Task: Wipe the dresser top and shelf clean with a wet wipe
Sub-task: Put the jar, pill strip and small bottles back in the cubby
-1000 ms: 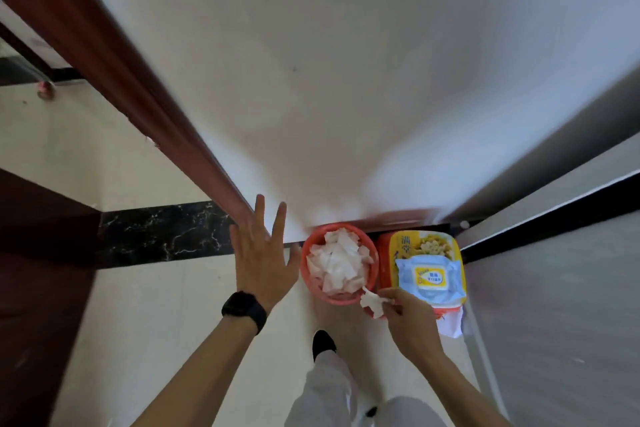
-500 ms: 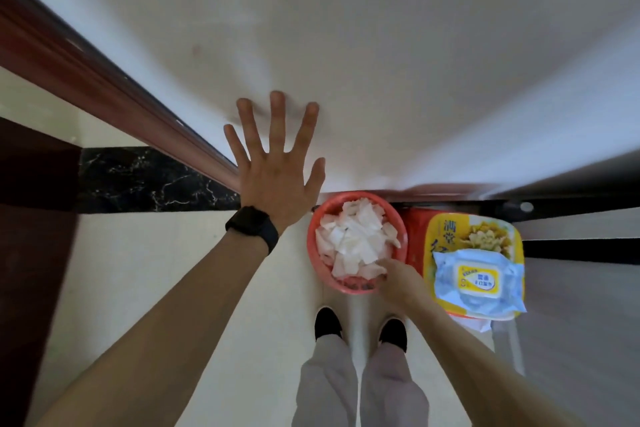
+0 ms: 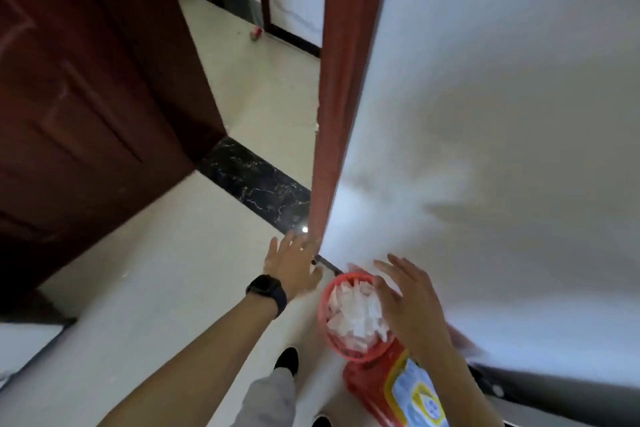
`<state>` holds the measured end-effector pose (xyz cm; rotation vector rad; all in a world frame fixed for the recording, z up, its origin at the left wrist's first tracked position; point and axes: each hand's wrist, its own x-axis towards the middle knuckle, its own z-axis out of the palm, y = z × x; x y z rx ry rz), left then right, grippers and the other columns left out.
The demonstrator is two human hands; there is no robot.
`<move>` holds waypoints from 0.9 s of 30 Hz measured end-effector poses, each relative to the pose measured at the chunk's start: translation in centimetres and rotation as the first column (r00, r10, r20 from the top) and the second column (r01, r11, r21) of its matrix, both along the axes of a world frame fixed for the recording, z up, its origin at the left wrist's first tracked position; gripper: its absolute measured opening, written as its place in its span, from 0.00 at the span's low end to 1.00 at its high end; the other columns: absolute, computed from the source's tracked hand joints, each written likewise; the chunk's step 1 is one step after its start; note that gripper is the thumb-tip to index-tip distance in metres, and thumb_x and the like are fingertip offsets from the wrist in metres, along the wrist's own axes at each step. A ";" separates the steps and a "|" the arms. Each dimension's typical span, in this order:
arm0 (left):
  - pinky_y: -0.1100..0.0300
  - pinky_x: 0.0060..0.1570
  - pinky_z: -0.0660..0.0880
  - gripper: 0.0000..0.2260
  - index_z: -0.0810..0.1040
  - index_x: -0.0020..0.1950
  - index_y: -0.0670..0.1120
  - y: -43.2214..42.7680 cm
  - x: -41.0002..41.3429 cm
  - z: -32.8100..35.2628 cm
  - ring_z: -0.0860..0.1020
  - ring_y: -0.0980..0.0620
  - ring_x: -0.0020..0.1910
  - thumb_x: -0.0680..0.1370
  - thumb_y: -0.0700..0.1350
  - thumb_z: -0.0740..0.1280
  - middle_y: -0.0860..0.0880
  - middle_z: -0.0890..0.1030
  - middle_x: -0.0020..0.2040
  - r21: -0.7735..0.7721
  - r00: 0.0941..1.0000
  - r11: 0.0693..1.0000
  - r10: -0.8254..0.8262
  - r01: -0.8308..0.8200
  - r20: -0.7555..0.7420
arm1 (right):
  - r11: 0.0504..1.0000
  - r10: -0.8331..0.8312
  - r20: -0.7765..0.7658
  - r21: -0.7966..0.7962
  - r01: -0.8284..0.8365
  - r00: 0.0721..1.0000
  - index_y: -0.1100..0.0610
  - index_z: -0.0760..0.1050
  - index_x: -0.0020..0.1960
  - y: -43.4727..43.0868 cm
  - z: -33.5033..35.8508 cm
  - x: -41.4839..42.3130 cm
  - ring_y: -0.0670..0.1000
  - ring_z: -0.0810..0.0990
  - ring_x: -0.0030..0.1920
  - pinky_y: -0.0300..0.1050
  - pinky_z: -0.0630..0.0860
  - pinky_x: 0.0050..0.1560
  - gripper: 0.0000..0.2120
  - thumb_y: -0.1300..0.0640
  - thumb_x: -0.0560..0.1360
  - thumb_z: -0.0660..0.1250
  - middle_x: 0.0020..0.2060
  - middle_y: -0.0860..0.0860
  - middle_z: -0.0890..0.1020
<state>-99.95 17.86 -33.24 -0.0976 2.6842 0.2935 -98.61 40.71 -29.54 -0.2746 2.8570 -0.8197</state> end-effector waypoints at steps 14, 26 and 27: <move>0.48 0.74 0.59 0.24 0.68 0.73 0.55 -19.6 36.7 15.9 0.63 0.49 0.74 0.79 0.62 0.56 0.54 0.71 0.72 0.072 0.512 0.586 0.756 -0.807 -0.408 | 0.590 0.699 -0.442 -0.089 -0.803 0.562 0.51 0.80 0.64 -27.5 15.0 14.3 0.53 0.73 0.68 0.50 0.71 0.68 0.21 0.43 0.78 0.59 0.62 0.48 0.81; 0.47 0.71 0.65 0.28 0.70 0.71 0.56 -36.6 63.8 20.5 0.66 0.49 0.73 0.76 0.66 0.50 0.54 0.73 0.70 0.034 0.145 0.211 0.771 -0.977 -0.620 | 0.274 0.867 -0.403 -0.108 -0.956 0.294 0.50 0.76 0.69 -51.9 18.0 34.9 0.50 0.68 0.72 0.32 0.54 0.71 0.19 0.49 0.79 0.66 0.67 0.47 0.77; 0.47 0.71 0.65 0.28 0.70 0.72 0.56 -38.4 65.2 20.7 0.66 0.49 0.73 0.76 0.65 0.51 0.54 0.73 0.70 0.035 0.138 0.203 0.770 -0.978 -0.623 | 0.274 0.869 -0.392 -0.123 -0.954 0.301 0.50 0.75 0.70 -53.5 18.0 36.2 0.49 0.66 0.73 0.29 0.51 0.71 0.19 0.50 0.79 0.66 0.68 0.46 0.76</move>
